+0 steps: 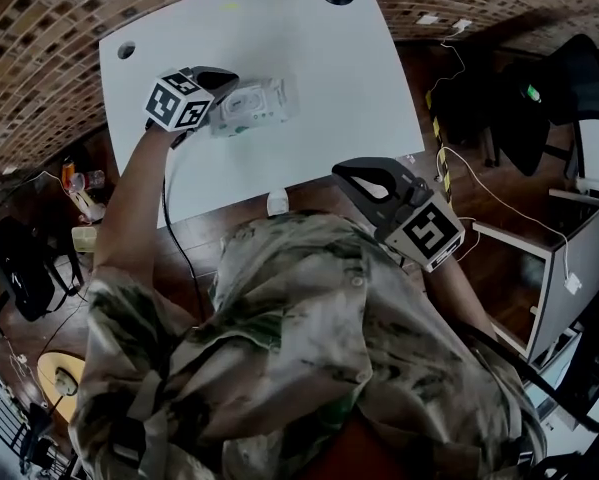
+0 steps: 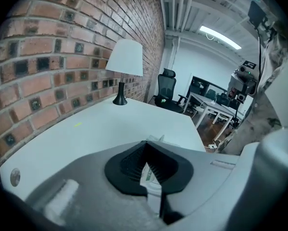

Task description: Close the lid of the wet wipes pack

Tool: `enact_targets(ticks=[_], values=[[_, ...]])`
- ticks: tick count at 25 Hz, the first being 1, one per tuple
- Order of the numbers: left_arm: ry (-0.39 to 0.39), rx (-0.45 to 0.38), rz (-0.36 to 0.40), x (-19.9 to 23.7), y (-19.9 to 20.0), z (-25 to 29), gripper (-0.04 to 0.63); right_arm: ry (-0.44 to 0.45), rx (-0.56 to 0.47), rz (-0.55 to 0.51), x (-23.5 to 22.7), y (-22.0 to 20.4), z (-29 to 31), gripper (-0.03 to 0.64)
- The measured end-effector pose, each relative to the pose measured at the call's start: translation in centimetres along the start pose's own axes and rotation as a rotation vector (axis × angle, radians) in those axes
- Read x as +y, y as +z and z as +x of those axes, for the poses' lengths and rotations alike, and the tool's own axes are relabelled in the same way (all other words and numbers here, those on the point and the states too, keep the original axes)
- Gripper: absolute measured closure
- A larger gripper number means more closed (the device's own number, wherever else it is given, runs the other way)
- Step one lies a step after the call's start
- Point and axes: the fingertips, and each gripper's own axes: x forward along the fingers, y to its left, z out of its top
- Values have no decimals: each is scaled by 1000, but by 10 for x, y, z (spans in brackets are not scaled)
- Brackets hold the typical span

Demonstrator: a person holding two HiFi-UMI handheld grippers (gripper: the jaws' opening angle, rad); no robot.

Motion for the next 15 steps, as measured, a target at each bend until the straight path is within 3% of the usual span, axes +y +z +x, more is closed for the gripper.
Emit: enact_targets(ticks=[15], values=[[-14,91,46,-31,-34,10,594,51,18,-5,9,-6,10,614]])
